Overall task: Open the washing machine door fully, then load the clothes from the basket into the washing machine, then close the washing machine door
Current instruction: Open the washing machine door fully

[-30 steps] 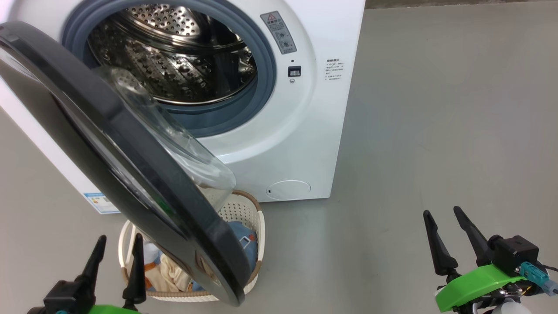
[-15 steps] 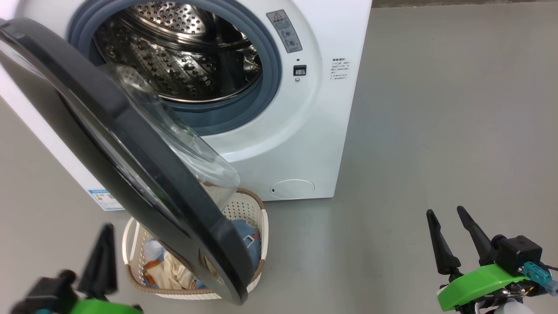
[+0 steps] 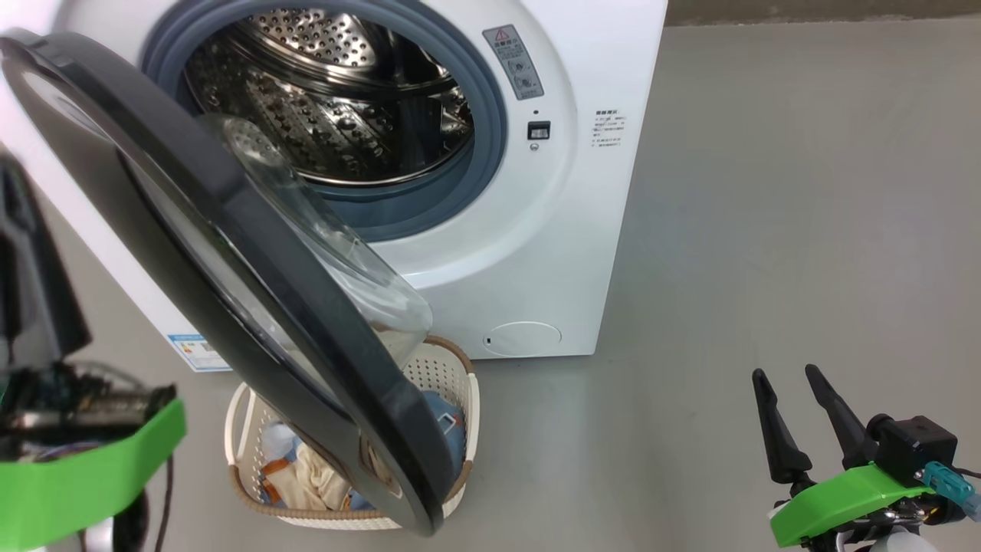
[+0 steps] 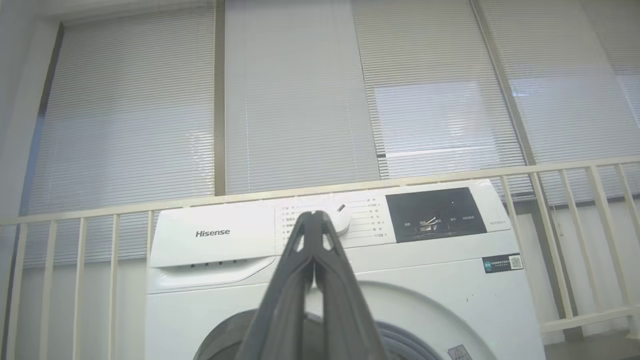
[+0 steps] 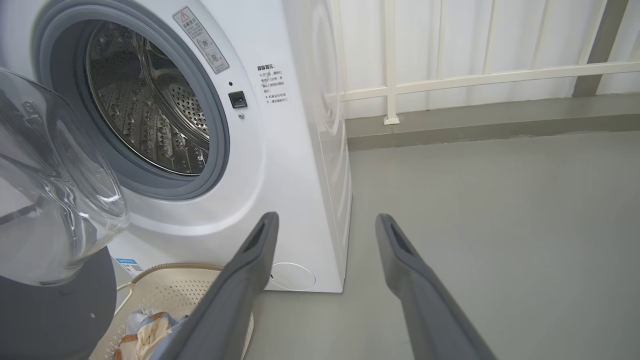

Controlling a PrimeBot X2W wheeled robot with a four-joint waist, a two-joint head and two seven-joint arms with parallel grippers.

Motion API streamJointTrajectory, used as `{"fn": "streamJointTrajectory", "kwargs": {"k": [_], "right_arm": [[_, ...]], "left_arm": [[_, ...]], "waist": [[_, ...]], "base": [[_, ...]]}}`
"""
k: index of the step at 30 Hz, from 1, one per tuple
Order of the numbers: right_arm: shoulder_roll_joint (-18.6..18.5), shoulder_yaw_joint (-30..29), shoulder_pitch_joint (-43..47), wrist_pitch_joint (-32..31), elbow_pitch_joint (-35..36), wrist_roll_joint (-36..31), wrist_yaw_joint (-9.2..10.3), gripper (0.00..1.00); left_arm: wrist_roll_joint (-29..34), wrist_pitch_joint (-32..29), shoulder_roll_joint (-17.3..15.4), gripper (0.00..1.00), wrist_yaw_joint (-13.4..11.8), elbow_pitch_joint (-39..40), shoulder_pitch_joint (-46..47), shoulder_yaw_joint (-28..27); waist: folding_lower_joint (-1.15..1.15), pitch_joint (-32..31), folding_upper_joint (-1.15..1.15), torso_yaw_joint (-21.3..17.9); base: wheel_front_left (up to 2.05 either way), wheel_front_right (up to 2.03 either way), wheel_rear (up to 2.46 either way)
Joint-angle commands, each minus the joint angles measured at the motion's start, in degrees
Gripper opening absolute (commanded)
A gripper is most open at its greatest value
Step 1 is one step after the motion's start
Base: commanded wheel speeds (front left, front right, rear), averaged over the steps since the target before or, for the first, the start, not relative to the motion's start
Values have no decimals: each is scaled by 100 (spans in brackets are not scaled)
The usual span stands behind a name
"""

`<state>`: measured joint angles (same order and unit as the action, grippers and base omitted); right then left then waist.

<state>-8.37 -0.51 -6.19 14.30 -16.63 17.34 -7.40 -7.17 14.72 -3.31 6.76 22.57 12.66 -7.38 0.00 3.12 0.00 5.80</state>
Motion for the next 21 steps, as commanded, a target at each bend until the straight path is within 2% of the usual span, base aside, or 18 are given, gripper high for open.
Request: {"fn": "streamJointTrajectory", "kwargs": {"k": [1, 6, 14, 21], "right_arm": [[-31, 145, -165, 70, 108, 14, -9, 100], [-20, 161, -161, 70, 95, 35, -9, 100], [4, 113, -96, 70, 84, 61, -9, 100], [36, 91, -25, 70, 64, 25, -9, 100]], "left_arm": [[64, 28, -182, 0, 22, 225, 314, -48], [12, 28, -322, 0, 59, 383, 832, 769], [-110, 24, -217, 0, 70, 427, 1215, 2357], [-318, -40, -102, 0, 71, 368, 1226, 3484]], "waist": [[0, -19, 0, 7], [0, -78, 0, -3], [0, -196, 0, -24], [0, -304, 0, 62]], "base": [[0, 0, 0], [0, 0, 0], [0, 0, 0], [0, 0, 0]]}}
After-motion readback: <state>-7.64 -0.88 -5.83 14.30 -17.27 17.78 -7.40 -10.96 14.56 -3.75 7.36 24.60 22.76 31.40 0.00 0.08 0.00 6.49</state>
